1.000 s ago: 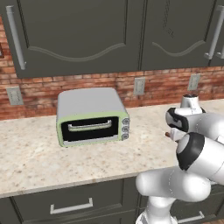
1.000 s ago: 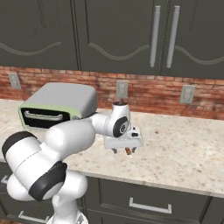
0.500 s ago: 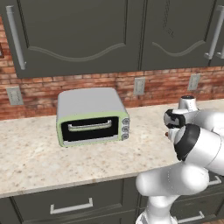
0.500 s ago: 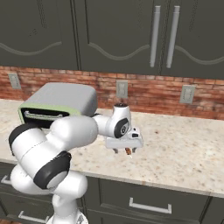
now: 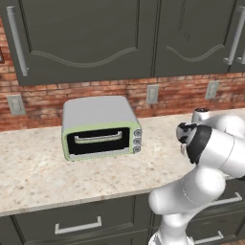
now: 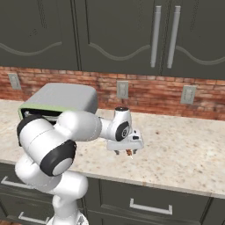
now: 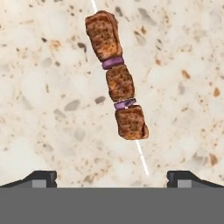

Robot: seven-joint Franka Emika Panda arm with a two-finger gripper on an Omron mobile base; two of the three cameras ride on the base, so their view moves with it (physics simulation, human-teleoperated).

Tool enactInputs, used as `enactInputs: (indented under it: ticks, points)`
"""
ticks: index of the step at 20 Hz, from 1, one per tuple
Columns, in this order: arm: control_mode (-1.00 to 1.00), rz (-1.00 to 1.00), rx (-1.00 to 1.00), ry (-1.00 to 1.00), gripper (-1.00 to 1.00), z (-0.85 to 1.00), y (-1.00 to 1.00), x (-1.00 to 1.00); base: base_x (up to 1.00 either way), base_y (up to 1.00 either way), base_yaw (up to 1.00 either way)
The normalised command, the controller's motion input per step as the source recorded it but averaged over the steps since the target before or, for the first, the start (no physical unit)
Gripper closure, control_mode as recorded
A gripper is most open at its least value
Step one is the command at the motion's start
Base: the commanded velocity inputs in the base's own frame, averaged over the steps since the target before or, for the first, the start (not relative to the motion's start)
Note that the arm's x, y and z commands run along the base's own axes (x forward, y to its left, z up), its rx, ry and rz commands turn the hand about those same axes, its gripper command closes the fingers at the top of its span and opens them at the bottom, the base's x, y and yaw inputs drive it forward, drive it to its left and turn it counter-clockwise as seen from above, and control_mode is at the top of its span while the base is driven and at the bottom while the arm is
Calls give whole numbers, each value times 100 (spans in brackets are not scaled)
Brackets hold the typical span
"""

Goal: Store the kebab skewer in the freezer for long-term storage. Close the freezer door after placing the cooked food.

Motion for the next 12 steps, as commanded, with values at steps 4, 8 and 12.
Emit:
enactInputs:
  ticks: [4, 8, 12]
  points:
    - [-100, 0, 0, 0, -100, -15, 0, 25, 0, 0, 0]
    - [-100, 0, 0, 0, -100, -17, -3, 24, 0, 0, 0]
    - [-100, 0, 0, 0, -100, -19, -6, 24, 0, 0, 0]
